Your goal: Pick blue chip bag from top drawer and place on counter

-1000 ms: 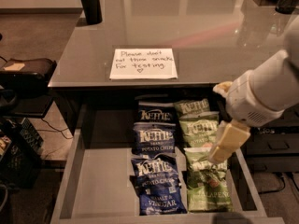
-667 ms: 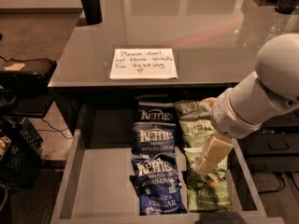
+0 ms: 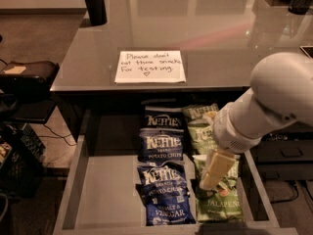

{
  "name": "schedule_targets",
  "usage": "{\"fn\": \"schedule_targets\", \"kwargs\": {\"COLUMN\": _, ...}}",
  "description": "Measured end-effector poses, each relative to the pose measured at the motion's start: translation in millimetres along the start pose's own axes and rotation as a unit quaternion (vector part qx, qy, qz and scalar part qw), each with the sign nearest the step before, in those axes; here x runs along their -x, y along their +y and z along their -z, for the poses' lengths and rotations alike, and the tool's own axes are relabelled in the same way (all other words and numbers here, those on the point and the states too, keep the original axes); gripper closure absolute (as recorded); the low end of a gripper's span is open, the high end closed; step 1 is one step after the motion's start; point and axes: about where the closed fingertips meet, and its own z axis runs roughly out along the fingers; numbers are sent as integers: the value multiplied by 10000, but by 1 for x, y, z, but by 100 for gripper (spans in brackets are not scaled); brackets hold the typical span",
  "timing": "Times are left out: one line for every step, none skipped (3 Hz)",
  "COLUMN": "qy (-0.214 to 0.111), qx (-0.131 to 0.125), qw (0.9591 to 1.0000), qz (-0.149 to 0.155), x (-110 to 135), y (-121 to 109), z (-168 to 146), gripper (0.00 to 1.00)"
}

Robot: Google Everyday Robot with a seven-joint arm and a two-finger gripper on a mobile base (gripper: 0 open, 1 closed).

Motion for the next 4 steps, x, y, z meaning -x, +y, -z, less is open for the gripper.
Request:
{"fn": "schedule_targets", "kwargs": {"qy": 42, "qx": 266, "qw": 9996, "qz": 105, "x": 1, "y": 10, "z": -46, "gripper": 0}}
{"fn": "schedule_targets", "kwargs": {"qy": 55, "qx": 554, "qw": 9983, "qz": 161, "x": 2, "y": 19, "z": -85, "gripper": 19}}
{"fn": "schedule_targets", "kwargs": {"qy": 25, "qx": 717, "qw": 9972, "qz": 224, "x": 9, "y": 22, "z": -108, "gripper": 43}}
{"fn": "schedule_targets", "kwargs": {"qy": -2, "qx": 814, "qw": 9964, "qz": 238, "x": 12, "y": 22, "z": -122, "gripper": 65}}
